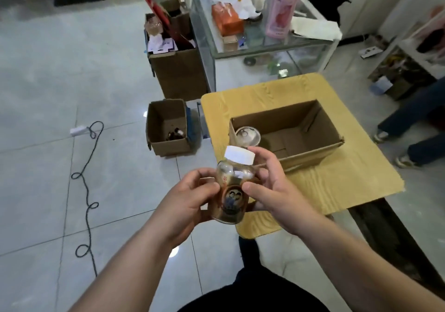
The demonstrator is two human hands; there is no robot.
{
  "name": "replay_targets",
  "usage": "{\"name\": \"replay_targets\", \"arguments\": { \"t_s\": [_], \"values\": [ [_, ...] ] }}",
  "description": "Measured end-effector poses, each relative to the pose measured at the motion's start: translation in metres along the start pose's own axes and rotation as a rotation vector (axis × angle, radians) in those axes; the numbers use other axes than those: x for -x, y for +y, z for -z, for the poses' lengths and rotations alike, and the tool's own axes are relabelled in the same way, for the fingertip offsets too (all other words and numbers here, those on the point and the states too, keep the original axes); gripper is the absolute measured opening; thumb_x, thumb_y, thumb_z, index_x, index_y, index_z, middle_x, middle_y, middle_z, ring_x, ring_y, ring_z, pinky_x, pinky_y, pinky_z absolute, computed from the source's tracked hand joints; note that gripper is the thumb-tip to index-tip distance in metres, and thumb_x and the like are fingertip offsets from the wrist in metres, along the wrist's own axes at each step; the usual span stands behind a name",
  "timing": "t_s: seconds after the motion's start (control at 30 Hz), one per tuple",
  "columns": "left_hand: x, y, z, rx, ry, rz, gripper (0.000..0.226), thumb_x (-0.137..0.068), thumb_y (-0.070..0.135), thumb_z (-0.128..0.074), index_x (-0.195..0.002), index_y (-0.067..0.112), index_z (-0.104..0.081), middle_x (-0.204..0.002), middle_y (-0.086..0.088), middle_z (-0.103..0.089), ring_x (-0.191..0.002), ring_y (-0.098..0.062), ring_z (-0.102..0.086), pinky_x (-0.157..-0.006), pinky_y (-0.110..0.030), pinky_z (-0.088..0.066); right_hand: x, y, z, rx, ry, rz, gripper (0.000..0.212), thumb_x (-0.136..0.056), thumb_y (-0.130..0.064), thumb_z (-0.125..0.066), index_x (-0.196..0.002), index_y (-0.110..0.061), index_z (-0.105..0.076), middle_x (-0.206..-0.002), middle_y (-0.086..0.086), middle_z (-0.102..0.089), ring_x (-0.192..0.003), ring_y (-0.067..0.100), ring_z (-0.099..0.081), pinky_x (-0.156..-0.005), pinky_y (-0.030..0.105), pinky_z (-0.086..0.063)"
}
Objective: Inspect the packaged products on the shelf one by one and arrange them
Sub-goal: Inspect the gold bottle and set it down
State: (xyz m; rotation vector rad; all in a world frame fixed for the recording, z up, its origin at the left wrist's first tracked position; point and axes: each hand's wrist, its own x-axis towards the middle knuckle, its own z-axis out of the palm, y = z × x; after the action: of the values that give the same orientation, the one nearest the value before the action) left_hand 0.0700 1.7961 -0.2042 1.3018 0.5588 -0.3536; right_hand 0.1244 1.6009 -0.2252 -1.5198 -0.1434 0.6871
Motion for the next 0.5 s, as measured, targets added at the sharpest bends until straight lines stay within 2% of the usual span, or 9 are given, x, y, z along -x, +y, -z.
{"name": "replay_targets", "arguments": {
  "t_s": [0.1, 0.17, 0.23, 0.3, 0.37, 0.4, 0.5],
  "values": [
    [-0.042, 0.011, -0.038, -0.111, 0.011, -0.013, 0.026, -0.097, 0.006, -0.062, -0.118, 0.021, -0.064, -0.12, -0.007, -0.065, -0.1, -0.025, -0.073, -0.075, -0.04, -0.063, -0.027, 0.003, 0.049, 0.035, 0.046, -0.006, 0.076, -0.065, -0.044, -0.085, -0.129, -0.059, -0.046, -0.13, -0.005, -0.067, -0.12, 0.021, -0.066, -0.089, 0.052, -0.061],
    [-0.072, 0.018, -0.058, -0.202, 0.008, -0.033, 0.029, -0.095, 0.009, -0.067, -0.117, 0.027, -0.065, -0.12, 0.0, -0.066, -0.104, -0.022, -0.071, -0.076, -0.034, -0.061, -0.046, 0.003, 0.079, 0.103, 0.06, 0.008, 0.073, -0.063, -0.048, -0.088, -0.125, -0.056, -0.051, -0.127, -0.01, -0.068, -0.12, 0.018, -0.066, -0.094, 0.057, -0.058],
    [-0.102, 0.023, -0.073, -0.302, 0.015, -0.071, 0.03, -0.093, 0.014, -0.069, -0.116, 0.034, -0.066, -0.119, 0.006, -0.067, -0.112, -0.018, -0.067, -0.085, -0.037, -0.062, -0.062, 0.001, 0.108, 0.146, 0.075, 0.018, 0.07, -0.062, -0.046, -0.089, -0.124, -0.05, -0.056, -0.124, -0.009, -0.07, -0.118, 0.017, -0.067, -0.098, 0.058, -0.056],
    [-0.13, 0.023, -0.081, -0.533, 0.112, -0.173, 0.036, -0.092, 0.023, -0.07, -0.123, 0.04, -0.062, -0.13, 0.012, -0.061, -0.122, -0.006, -0.056, -0.098, -0.034, -0.055, -0.076, -0.001, 0.136, 0.18, 0.146, 0.034, 0.074, -0.06, -0.044, -0.09, -0.126, -0.042, -0.057, -0.122, -0.007, -0.07, -0.117, 0.017, -0.067, -0.102, 0.054, -0.054],
    [-0.149, 0.022, -0.087, -0.826, 0.227, -0.272, 0.057, -0.091, 0.031, -0.07, -0.142, 0.041, -0.046, -0.147, 0.015, -0.04, -0.127, 0.005, -0.035, -0.108, -0.026, -0.039, -0.091, -0.002, 0.161, 0.212, 0.248, 0.036, 0.077, -0.058, -0.047, -0.09, -0.126, -0.04, -0.054, -0.118, -0.008, -0.07, -0.114, 0.014, -0.067, -0.103, 0.048, -0.054],
    [-0.156, 0.02, -0.088, -0.916, 0.227, -0.281, 0.069, -0.092, 0.034, -0.07, -0.151, 0.04, -0.035, -0.155, 0.015, -0.028, -0.129, 0.006, -0.027, -0.108, -0.024, -0.033, -0.099, -0.003, 0.171, 0.25, 0.305, 0.034, 0.078, -0.057, -0.049, -0.089, -0.125, -0.04, -0.053, -0.114, -0.011, -0.07, -0.111, 0.01, -0.068, -0.102, 0.043, -0.055],
    [-0.167, 0.006, -0.089, -1.101, 0.115, -0.145, 0.097, -0.091, 0.045, -0.07, -0.162, 0.034, -0.005, -0.167, 0.019, 0.004, -0.152, -0.008, -0.014, -0.116, -0.029, -0.029, -0.128, -0.003, 0.189, 0.45, 0.403, 0.023, 0.074, -0.067, -0.036, -0.091, -0.125, -0.035, -0.046, -0.106, -0.018, -0.064, -0.098, 0.001, -0.064, -0.091, 0.013, -0.048]
  ]
}}
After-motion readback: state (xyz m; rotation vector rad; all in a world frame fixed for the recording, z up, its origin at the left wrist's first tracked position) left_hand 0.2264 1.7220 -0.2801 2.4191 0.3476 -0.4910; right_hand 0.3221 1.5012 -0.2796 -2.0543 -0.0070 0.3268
